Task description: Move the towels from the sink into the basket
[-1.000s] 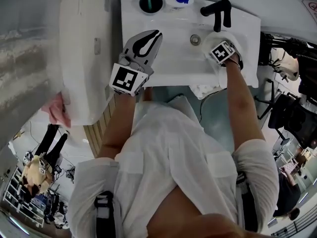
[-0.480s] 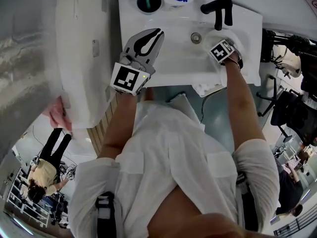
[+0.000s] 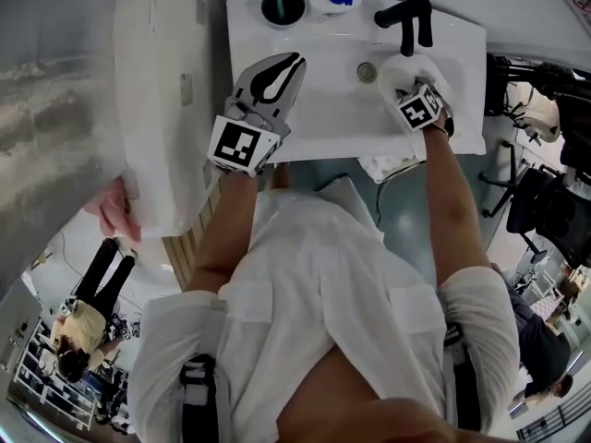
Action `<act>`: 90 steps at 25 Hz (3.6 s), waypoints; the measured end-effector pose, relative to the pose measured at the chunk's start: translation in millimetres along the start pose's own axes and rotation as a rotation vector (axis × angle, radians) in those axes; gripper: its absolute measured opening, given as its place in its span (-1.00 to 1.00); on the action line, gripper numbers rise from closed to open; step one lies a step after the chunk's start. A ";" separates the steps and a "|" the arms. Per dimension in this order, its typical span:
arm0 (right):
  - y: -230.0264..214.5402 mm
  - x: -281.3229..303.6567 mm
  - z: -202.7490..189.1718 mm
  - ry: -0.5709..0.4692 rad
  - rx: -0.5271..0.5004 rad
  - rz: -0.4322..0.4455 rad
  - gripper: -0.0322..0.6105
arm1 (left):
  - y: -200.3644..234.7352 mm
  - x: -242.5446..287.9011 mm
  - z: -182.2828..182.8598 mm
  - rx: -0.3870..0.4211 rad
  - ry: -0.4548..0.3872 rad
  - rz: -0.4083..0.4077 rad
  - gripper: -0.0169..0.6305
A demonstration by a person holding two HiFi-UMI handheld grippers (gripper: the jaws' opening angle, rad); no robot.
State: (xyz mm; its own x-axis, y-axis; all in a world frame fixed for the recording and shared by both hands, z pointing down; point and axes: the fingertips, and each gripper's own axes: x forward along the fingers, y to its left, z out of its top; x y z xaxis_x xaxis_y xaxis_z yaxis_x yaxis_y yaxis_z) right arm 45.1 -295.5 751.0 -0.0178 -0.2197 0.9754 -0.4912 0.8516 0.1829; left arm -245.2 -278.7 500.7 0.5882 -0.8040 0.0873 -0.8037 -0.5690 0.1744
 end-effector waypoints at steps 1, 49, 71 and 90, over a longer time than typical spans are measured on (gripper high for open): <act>-0.2 -8.1 4.2 -0.032 0.013 -0.011 -0.44 | -1.1 -0.1 1.8 0.005 -0.002 -0.005 -0.83; -40.7 -415.1 -199.7 -0.979 0.784 -0.809 -0.44 | -197.7 76.5 80.0 0.146 -0.102 -0.350 -0.83; 7.4 -363.6 -408.2 -0.817 1.046 -0.795 -0.44 | -328.6 102.0 45.8 0.138 -0.072 -0.364 -0.83; 19.4 -226.8 -446.1 -0.557 1.302 -0.459 -0.12 | -352.5 88.3 33.1 0.156 -0.058 -0.303 -0.83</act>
State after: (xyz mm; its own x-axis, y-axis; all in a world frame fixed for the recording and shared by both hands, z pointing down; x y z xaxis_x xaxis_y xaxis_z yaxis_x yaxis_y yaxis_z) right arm 428.1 -16.8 588.3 0.1754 -0.7493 0.6386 -0.9548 -0.2876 -0.0752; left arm 87.0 -154.8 414.5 0.8000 -0.6001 -0.0025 -0.5997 -0.7996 0.0310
